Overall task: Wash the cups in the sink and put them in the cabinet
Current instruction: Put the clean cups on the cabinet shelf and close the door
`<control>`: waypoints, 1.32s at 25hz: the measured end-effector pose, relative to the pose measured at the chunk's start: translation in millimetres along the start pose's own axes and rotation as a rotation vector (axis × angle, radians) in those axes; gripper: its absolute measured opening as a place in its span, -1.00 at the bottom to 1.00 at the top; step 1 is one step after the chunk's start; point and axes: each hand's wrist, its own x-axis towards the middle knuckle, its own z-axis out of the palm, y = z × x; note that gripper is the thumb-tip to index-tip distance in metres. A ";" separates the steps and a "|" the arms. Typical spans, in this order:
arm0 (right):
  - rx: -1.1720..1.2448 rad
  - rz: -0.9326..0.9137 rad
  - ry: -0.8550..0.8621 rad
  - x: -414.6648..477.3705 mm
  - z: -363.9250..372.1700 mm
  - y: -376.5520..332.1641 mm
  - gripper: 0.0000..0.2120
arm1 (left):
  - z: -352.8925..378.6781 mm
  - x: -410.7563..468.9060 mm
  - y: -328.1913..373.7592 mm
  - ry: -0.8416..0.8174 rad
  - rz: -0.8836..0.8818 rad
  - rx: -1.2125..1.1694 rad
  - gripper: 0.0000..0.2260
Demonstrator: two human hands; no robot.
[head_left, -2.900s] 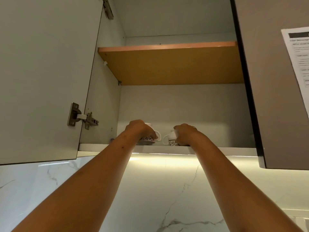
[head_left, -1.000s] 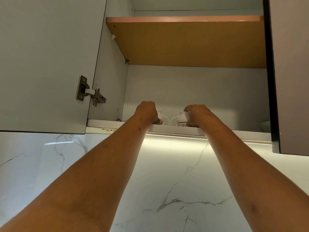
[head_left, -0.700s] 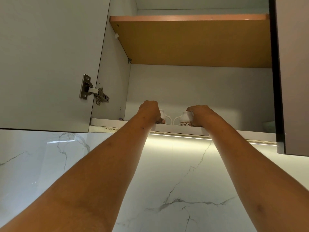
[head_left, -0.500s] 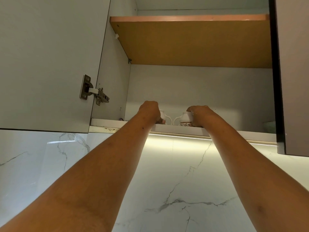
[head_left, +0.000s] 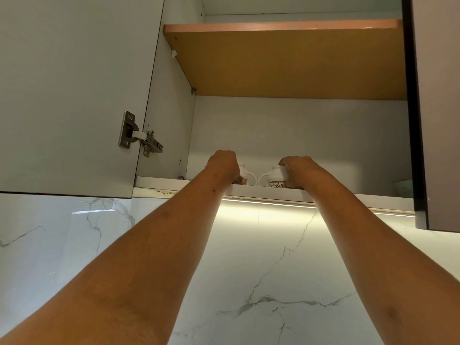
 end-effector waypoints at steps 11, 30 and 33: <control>-0.048 -0.017 0.002 0.5 -0.6 -1.0 -0.54 | -0.1 -1.1 0.7 -0.010 -0.003 0.042 -0.50; 0.710 -0.206 1.114 -117.8 -1.1 -118.7 -0.75 | -10.2 -124.0 -42.7 0.759 0.160 -0.332 -0.66; 0.967 -0.275 0.921 -178.7 69.8 -201.4 -0.80 | 40.3 -220.6 -108.0 0.798 0.103 -0.272 -0.77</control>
